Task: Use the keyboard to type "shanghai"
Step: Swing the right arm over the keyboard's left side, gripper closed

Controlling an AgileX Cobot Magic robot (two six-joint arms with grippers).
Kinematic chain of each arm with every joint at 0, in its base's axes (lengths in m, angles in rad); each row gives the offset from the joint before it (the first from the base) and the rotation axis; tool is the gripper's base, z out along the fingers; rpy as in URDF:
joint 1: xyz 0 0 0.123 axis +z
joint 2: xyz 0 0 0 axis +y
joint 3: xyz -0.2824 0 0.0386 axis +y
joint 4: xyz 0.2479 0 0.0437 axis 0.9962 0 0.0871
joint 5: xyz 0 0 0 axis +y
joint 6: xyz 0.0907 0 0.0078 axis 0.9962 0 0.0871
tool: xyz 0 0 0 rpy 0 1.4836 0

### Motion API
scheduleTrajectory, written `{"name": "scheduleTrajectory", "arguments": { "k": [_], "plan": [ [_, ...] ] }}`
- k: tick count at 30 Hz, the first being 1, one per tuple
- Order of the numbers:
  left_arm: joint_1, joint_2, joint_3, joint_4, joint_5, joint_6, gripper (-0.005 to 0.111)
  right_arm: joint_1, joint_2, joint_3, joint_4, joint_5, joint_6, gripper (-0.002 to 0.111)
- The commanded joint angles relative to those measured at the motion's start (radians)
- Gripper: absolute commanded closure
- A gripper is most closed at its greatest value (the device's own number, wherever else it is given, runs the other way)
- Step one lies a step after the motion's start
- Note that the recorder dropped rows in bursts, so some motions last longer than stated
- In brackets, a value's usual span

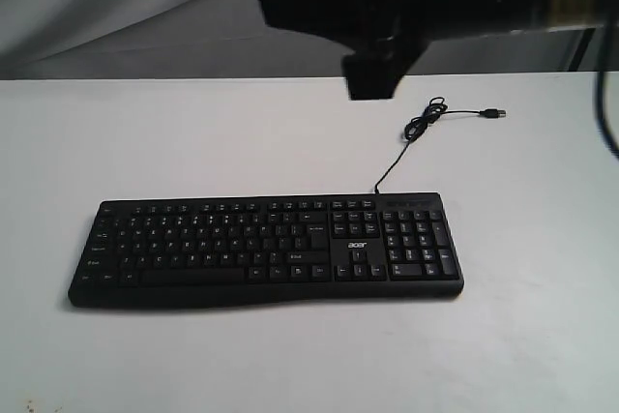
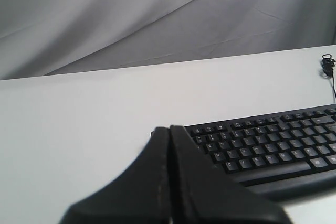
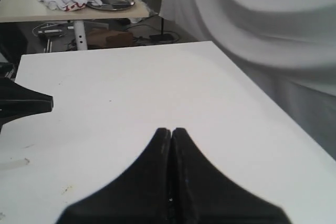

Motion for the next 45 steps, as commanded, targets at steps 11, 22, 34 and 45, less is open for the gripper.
{"name": "scheduleTrajectory", "arguments": {
  "k": [11, 22, 34, 45],
  "plan": [
    [-0.004, -0.003, 0.004, 0.001, -0.005, -0.003, 0.107, 0.177, 0.214, -0.089, 0.001, 0.608, -0.295, 0.108],
    [-0.004, -0.003, 0.004, 0.001, -0.005, -0.003, 0.107, 0.189, 0.22, -0.214, 0.001, 0.485, -0.061, 0.108],
    [-0.004, -0.003, 0.004, 0.001, -0.005, -0.003, 0.107, 0.165, 0.195, -0.576, 1.712, 1.54, -1.919, 0.108],
    [-0.004, -0.003, 0.004, 0.001, -0.005, -0.003, 0.107, 0.146, 0.44, -0.583, 2.136, 1.79, -2.388, 0.108]
  ]
}}
